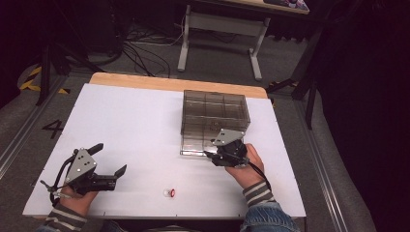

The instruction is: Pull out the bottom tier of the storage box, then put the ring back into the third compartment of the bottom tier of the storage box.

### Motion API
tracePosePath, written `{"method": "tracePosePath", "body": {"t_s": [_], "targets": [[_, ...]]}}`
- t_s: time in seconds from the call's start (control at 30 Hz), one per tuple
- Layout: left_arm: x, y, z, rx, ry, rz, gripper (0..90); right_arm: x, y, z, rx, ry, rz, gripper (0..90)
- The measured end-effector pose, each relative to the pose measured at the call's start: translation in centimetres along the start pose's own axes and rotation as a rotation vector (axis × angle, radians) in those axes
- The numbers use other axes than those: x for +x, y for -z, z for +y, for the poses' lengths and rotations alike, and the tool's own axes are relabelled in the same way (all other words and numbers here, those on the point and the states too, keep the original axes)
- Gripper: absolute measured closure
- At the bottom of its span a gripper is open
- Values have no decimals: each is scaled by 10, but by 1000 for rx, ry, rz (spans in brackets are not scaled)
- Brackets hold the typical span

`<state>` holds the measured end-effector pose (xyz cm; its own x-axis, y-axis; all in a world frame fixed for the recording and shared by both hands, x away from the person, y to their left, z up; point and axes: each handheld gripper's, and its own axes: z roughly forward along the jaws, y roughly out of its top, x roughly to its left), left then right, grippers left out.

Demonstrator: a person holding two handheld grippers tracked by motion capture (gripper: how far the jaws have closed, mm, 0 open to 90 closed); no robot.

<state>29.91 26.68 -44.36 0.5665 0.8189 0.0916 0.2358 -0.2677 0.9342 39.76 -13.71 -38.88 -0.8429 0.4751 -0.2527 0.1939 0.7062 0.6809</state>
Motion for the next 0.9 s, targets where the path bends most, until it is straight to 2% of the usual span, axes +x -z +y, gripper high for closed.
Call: {"method": "tracePosePath", "body": {"t_s": [0.17,0.3,0.63,0.73,0.8,0.9], "targets": [[0,0,0,2,3,-4,11,5,3,5,-20,0,3,517],[-1,0,0,3,3,-6,11,8,6,8,-52,-5,26,517],[-2,-1,0,5,0,-10,11,16,12,12,-94,-9,71,514],[-2,0,0,5,-3,-12,11,20,12,15,-103,-4,95,512],[-2,0,0,4,-2,-11,11,23,11,16,-120,-13,137,511],[-1,0,0,5,-7,-10,11,29,10,19,-135,-9,171,508]]}}
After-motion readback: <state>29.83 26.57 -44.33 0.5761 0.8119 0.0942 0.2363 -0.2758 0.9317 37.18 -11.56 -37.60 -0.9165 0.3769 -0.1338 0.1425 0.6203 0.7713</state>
